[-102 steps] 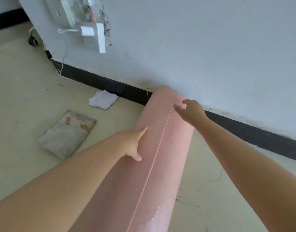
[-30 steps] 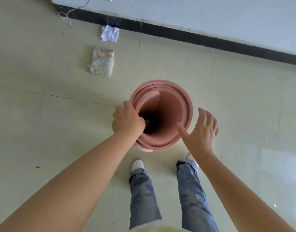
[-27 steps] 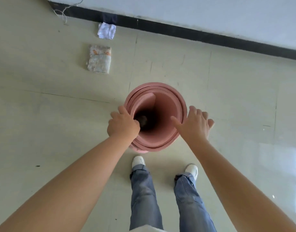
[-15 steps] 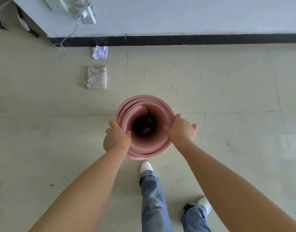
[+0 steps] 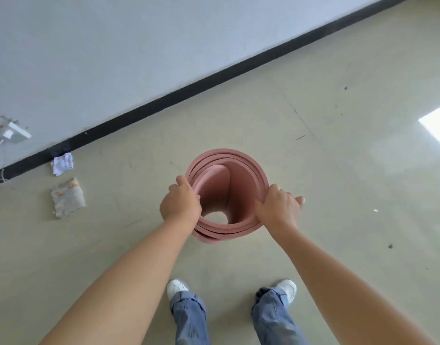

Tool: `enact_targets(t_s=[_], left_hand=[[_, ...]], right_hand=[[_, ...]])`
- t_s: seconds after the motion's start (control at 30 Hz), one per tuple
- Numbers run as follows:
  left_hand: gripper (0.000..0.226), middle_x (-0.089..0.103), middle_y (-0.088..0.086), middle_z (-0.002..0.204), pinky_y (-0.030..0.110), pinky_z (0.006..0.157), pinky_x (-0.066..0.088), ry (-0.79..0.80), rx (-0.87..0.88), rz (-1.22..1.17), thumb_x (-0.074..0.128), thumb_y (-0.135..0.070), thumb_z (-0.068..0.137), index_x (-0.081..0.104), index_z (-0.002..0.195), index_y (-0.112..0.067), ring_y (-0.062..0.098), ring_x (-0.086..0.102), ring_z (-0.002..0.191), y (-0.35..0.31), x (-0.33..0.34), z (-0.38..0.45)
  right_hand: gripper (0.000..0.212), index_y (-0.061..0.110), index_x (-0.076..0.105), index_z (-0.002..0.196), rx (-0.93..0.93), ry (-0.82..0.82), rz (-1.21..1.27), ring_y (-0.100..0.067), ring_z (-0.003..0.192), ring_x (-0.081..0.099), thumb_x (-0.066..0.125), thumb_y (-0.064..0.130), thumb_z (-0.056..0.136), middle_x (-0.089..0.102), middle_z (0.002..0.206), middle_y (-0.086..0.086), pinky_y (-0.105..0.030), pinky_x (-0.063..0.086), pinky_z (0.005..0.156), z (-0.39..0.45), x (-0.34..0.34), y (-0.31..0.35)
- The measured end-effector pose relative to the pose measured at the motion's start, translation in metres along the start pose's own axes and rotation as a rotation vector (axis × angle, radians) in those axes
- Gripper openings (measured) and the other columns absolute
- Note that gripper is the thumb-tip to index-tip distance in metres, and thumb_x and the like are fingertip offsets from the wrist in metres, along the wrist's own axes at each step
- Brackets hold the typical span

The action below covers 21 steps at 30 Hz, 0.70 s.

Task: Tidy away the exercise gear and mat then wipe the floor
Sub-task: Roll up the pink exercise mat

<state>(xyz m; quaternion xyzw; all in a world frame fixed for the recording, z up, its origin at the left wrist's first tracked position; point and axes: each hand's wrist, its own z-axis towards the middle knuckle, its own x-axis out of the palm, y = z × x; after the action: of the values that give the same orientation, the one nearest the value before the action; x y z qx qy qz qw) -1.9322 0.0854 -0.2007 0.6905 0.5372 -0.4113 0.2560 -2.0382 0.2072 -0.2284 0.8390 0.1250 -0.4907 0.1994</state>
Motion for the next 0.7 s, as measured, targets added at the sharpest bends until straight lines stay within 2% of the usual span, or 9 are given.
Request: enact_targets(t_s=[0.13, 0.2, 0.27, 0.43, 0.57, 0.7], left_hand=[[0.035, 0.048, 0.018, 0.131, 0.040, 0.090, 0.046, -0.023, 0.170, 0.121, 0.047, -0.018, 0.098, 0.037, 0.128, -0.002, 0.035, 0.054, 0.118, -0.137, 0.008, -0.025], [0.034, 0.047, 0.018, 0.131, 0.039, 0.090, 0.047, -0.047, 0.255, 0.168, 0.045, -0.014, 0.099, 0.037, 0.129, -0.002, 0.034, 0.055, 0.117, -0.200, 0.011, -0.036], [0.034, 0.044, 0.017, 0.130, 0.037, 0.088, 0.049, -0.061, 0.342, 0.207, 0.045, -0.014, 0.099, 0.036, 0.129, -0.002, 0.033, 0.057, 0.115, -0.256, 0.012, -0.047], [0.035, 0.040, 0.016, 0.131, 0.031, 0.084, 0.051, -0.065, 0.499, 0.274, 0.048, -0.013, 0.098, 0.037, 0.129, -0.002, 0.028, 0.061, 0.110, -0.377, 0.001, -0.053], [0.040, 0.040, 0.016, 0.133, 0.032, 0.092, 0.049, -0.067, 0.594, 0.296, 0.047, -0.004, 0.094, 0.035, 0.133, -0.001, 0.028, 0.054, 0.118, -0.492, -0.036, -0.038], [0.048, 0.041, 0.017, 0.135, 0.032, 0.096, 0.047, -0.062, 0.675, 0.329, 0.052, -0.005, 0.092, 0.035, 0.136, 0.000, 0.028, 0.048, 0.123, -0.609, -0.076, -0.017]], right_hand=[[0.012, 0.011, 0.044, 0.089, 0.118, -0.069, 0.023, -0.026, 0.099, 0.059, 0.043, 0.023, 0.090, 0.065, 0.101, -0.008, -0.038, 0.032, 0.093, 0.025, -0.070, -0.103], [0.022, 0.006, 0.048, 0.104, 0.203, -0.098, 0.089, -0.029, 0.105, 0.058, 0.043, 0.023, 0.093, 0.061, 0.112, -0.011, -0.034, 0.036, 0.083, 0.039, -0.102, -0.147], [0.026, 0.002, 0.044, 0.113, 0.292, -0.124, 0.185, -0.033, 0.106, 0.058, 0.042, 0.021, 0.095, 0.055, 0.119, -0.013, -0.031, 0.034, 0.072, 0.054, -0.131, -0.185], [0.026, -0.001, 0.040, 0.117, 0.410, -0.225, 0.284, -0.036, 0.102, 0.058, 0.040, 0.012, 0.094, 0.048, 0.124, -0.015, -0.031, 0.032, 0.067, 0.099, -0.199, -0.253], [0.026, -0.001, 0.041, 0.116, 0.447, -0.303, 0.346, -0.037, 0.101, 0.056, 0.043, 0.009, 0.091, 0.049, 0.123, -0.016, -0.031, 0.034, 0.068, 0.158, -0.281, -0.291], [0.028, -0.001, 0.043, 0.115, 0.505, -0.333, 0.335, -0.036, 0.103, 0.056, 0.045, 0.004, 0.087, 0.050, 0.121, -0.016, -0.030, 0.034, 0.069, 0.228, -0.368, -0.328]])
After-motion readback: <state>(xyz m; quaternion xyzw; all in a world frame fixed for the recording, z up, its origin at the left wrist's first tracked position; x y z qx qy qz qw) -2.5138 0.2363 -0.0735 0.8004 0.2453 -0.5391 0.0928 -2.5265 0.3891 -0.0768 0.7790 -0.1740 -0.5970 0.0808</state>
